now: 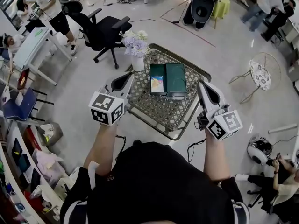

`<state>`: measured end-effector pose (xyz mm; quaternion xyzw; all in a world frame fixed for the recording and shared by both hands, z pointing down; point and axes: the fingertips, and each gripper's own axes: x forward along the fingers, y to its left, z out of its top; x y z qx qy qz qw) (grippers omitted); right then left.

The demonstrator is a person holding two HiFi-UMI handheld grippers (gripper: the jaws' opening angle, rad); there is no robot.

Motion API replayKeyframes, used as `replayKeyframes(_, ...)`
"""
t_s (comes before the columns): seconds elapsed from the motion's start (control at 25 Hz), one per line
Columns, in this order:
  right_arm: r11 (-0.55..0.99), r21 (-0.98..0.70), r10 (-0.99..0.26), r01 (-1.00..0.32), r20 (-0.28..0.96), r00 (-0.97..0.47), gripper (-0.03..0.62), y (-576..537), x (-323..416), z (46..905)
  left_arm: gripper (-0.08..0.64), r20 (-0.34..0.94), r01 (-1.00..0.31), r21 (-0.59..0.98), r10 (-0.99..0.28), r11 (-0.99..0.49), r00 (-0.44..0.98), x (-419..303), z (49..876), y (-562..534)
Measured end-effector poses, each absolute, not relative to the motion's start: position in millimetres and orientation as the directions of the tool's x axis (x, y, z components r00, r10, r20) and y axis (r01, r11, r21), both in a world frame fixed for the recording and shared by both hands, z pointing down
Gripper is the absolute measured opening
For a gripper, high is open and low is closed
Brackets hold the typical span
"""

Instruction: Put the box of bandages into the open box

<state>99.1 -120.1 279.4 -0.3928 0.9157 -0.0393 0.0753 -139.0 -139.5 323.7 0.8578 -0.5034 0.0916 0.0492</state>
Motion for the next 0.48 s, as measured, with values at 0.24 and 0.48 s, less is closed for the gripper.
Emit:
replayKeyframes(0.24,0.684,-0.15,-0.729,-0.714,-0.176,-0.661,0.008,-125,90,245,0.017,0.187,-0.874,-0.013,-0.86,-0.486,0.475,-156,311,-146)
replayKeyframes(0.48,0.645,-0.151,-0.764,-0.749,-0.101,-0.637,0.006,-115,94,273,0.017,0.209,-0.884,0.037,-0.861,-0.467,0.463,-174,331,-134)
